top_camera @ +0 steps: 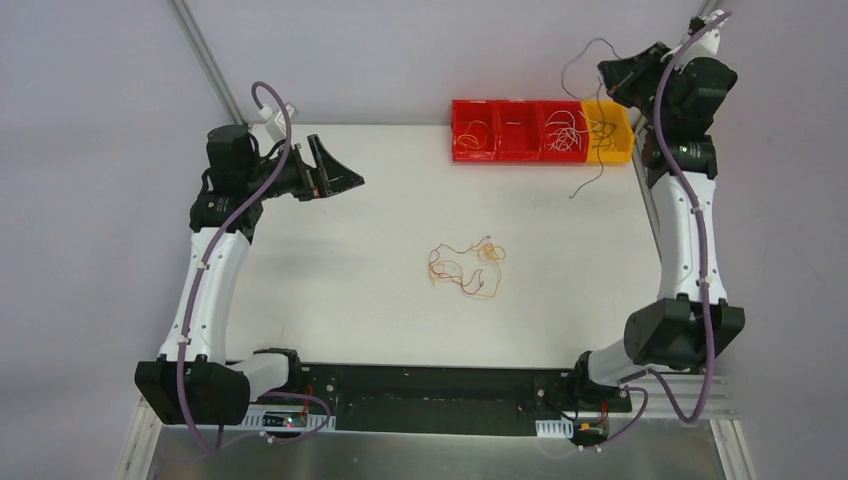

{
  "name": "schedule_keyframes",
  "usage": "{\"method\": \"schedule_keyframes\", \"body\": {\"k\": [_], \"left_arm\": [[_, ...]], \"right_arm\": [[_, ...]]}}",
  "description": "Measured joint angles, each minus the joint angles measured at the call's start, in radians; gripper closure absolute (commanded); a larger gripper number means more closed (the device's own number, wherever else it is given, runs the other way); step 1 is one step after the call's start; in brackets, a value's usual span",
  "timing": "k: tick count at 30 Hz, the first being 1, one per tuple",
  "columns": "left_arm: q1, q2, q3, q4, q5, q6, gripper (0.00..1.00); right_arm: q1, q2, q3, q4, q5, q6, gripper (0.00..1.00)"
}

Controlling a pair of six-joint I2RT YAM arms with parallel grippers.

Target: Untangle the cables

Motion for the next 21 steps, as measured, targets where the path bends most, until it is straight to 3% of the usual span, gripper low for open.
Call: {"method": "schedule_keyframes", "body": {"k": [9,14,21], "left_arm": [[0.000,0.024,-0.001,-0.024,0.013,0.010,0.01],[0.000,0.047,-0.002,-0.040,0.016,0.010,0.01],[0.000,0.066,-0.007,-0.065,0.017,0.010,0.01]], "right_arm": [[-0.188,0.353,0.114,0.016,0.108,-0.186,1.00],[-0.223,0.507,0.179,0.001,0.133,-0.273,1.00],[-0.232,0.710,0.397,-0.003,0.138,-0.336,1.00]]}}
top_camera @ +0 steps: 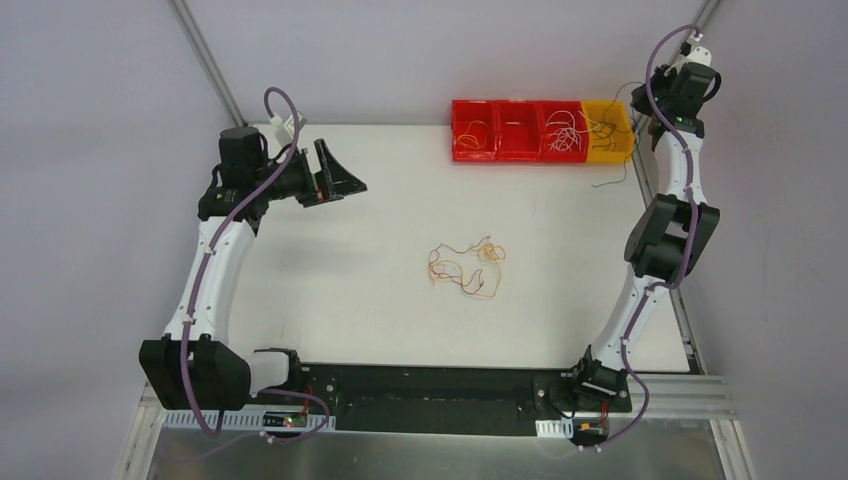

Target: Untangle the cables

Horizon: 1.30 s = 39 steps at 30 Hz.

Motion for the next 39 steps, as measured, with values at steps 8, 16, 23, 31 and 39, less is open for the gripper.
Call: {"method": "schedule_keyframes", "body": {"k": [8,16,23,31,39], "left_arm": [[0.000,0.016,-0.026,-0.019,0.001,0.012,0.01],[0.000,0.016,-0.031,-0.020,0.001,0.042,0.01],[0.000,0.035,-0.042,-0.042,0.000,0.052,0.01],[0.000,0.055,-0.053,-0.064,-0.001,0.067,0.01],[0.000,0.072,-0.062,-0.069,-0.003,0.078,0.01]], "right_arm": [[0.000,0.159,0.276,0.068,-0.015,-0.001,1.00],[0.010,0.266,0.414,0.312,-0.002,-0.066,1.00],[0.045,0.415,0.494,0.515,0.047,-0.179,1.00],[0.066,0.552,0.515,0.649,0.068,-0.273,1.00],[0.049,0.573,0.503,0.735,0.045,-0.332,1.00]]}}
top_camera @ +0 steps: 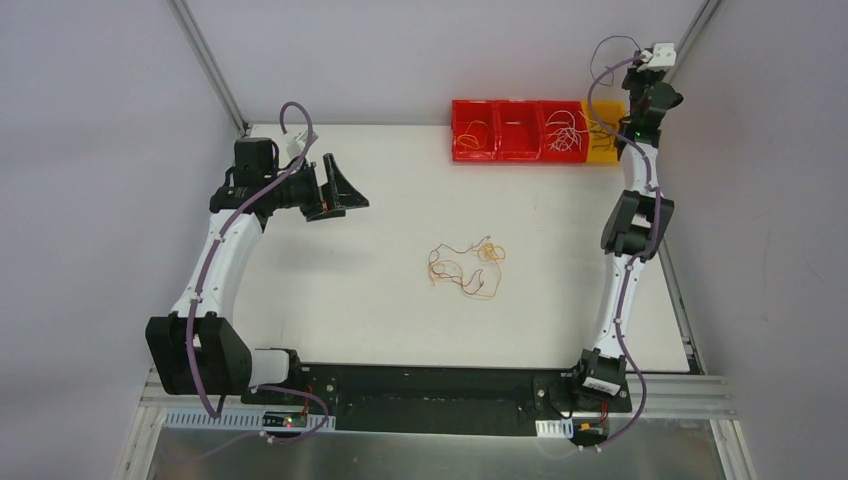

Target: Untangle the cables

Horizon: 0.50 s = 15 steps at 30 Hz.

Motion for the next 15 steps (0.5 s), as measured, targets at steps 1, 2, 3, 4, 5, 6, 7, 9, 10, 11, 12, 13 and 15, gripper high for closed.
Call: {"method": "schedule_keyframes", "body": {"k": [1,2,3,4,5,6,7,9,10,11,12,13,15], "left_arm": [[0.000,0.000,0.000,0.000,0.000,0.000,0.01],[0.000,0.000,0.000,0.000,0.000,0.000,0.01],[0.000,0.000,0.000,0.000,-0.001,0.000,0.01],[0.000,0.000,0.000,0.000,-0.002,0.000,0.01],[0.000,0.000,0.000,-0.001,-0.005,0.000,0.01],[0.000,0.000,0.000,-0.001,-0.005,0.000,0.01],[0.000,0.000,0.000,-0.001,-0.006,0.000,0.01],[0.000,0.000,0.000,-0.001,-0.007,0.000,0.01],[0.000,0.000,0.000,-0.001,-0.007,0.000,0.01],[0.000,0.001,0.000,-0.001,-0.007,0.000,0.01],[0.000,0.002,0.000,-0.001,-0.007,0.000,0.01],[0.000,0.002,0.000,-0.002,-0.008,0.000,0.01],[0.000,0.003,0.000,-0.002,-0.010,0.000,0.01]], "right_arm": [[-0.003,0.000,-0.010,0.012,-0.005,-0.005,1.00],[-0.009,-0.002,-0.031,0.027,-0.014,-0.013,1.00],[-0.014,-0.002,-0.050,0.032,-0.022,-0.020,1.00],[-0.019,-0.002,-0.071,0.035,-0.029,-0.024,1.00],[-0.025,-0.004,-0.102,0.037,-0.036,-0.029,1.00],[-0.031,-0.005,-0.132,0.039,-0.044,-0.034,1.00],[-0.037,-0.006,-0.165,0.041,-0.055,-0.037,1.00],[-0.044,-0.009,-0.234,0.042,-0.072,-0.042,1.00],[-0.048,-0.013,-0.274,0.042,-0.083,-0.044,1.00],[-0.051,-0.015,-0.299,0.043,-0.087,-0.045,1.00],[-0.054,-0.019,-0.332,0.043,-0.092,-0.044,1.00],[-0.055,-0.024,-0.358,0.043,-0.097,-0.043,1.00],[-0.056,-0.044,-0.418,0.051,-0.103,-0.040,1.00]]}}
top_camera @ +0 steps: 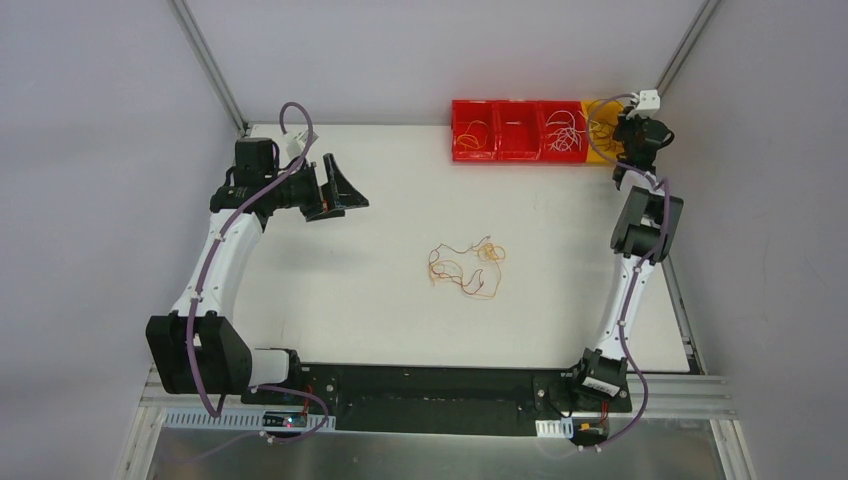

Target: Untangle the cables

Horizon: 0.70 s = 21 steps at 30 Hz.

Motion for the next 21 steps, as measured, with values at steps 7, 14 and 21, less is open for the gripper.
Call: {"method": "schedule_keyframes", "body": {"k": [7,14,21], "left_arm": [[0.000,0.000,0.000,0.000,-0.009,0.000,0.01],[0.000,0.000,0.000,0.000,-0.009,0.000,0.01],[0.000,0.000,0.000,-0.001,-0.008,0.000,0.01]], "right_arm": [[0.000,-0.144,-0.170,0.063,-0.011,0.025,0.68],[0.000,-0.219,-0.192,0.098,-0.030,0.051,0.49],[-0.001,-0.258,-0.245,0.065,-0.051,0.092,0.39]]}}
